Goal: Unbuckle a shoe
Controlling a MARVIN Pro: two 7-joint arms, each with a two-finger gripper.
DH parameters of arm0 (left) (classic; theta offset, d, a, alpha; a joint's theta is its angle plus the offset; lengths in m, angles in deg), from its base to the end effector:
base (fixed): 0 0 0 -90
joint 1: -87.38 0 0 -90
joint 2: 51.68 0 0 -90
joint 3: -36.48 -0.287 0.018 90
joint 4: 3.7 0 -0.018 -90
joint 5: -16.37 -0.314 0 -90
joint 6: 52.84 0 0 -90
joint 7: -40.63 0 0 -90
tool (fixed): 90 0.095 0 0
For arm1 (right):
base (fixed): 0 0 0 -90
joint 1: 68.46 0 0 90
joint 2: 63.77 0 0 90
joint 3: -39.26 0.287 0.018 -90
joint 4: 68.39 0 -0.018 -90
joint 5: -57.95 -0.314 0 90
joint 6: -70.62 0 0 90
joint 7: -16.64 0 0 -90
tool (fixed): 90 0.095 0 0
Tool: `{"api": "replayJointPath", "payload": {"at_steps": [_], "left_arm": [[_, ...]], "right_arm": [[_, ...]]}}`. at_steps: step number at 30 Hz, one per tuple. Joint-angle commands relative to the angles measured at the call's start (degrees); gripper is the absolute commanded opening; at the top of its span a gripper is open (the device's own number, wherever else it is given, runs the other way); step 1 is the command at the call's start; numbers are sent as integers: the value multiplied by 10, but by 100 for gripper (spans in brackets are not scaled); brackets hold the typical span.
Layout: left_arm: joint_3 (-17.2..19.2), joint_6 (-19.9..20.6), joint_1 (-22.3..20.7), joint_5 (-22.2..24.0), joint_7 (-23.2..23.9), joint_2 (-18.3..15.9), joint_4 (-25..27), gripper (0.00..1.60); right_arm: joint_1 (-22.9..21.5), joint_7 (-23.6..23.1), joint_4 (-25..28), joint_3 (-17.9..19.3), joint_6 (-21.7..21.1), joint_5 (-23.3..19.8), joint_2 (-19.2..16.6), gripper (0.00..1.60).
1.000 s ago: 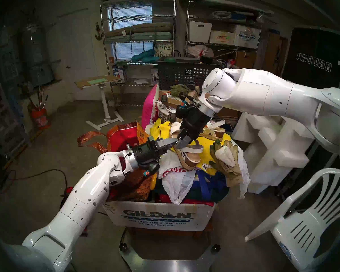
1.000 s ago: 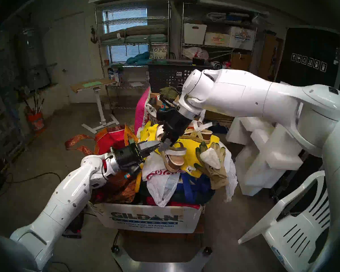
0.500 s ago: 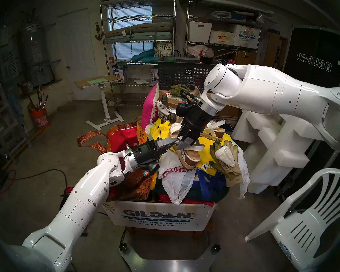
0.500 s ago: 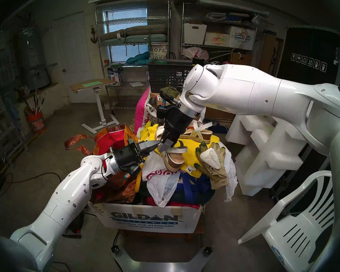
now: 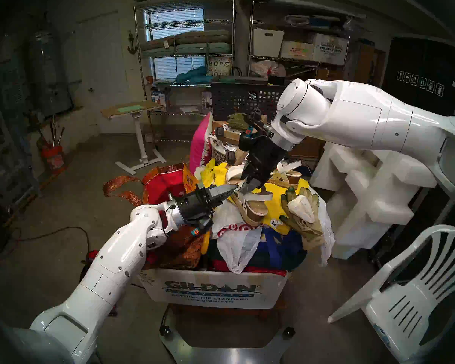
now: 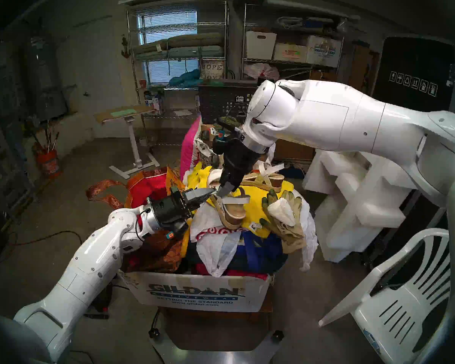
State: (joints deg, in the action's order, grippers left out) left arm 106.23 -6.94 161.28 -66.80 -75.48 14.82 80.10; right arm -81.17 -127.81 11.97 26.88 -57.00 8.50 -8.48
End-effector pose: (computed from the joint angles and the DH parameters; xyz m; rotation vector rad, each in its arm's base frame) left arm 0.4338 -0.0531 -0.2361 -0.1307 1.6782 -1.9642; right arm 0.4911 0.0998 -0.0474 -2.0610 -1.9478 -0.6162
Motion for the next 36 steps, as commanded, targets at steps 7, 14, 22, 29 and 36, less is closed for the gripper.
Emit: {"api": "replayJointPath", "payload": {"at_steps": [7,14,22,29,36], "left_arm": [[1,1,-9,-3,-13,4,0,0],[-2,1,-12,-7,-17,4,-4,0],[-5,4,-15,-16,-28,6,-16,0],[-7,7,-17,-23,-40,9,-27,0],[-11,11,-21,-34,-56,13,-42,0]], "right_arm": [[-18,-9,-2,13,3,4,-9,99],[-11,-18,-14,17,14,4,2,101],[-11,-25,-14,17,12,3,6,99],[-11,-31,-13,13,10,5,9,92],[-7,-44,-16,8,11,5,15,95]]}}
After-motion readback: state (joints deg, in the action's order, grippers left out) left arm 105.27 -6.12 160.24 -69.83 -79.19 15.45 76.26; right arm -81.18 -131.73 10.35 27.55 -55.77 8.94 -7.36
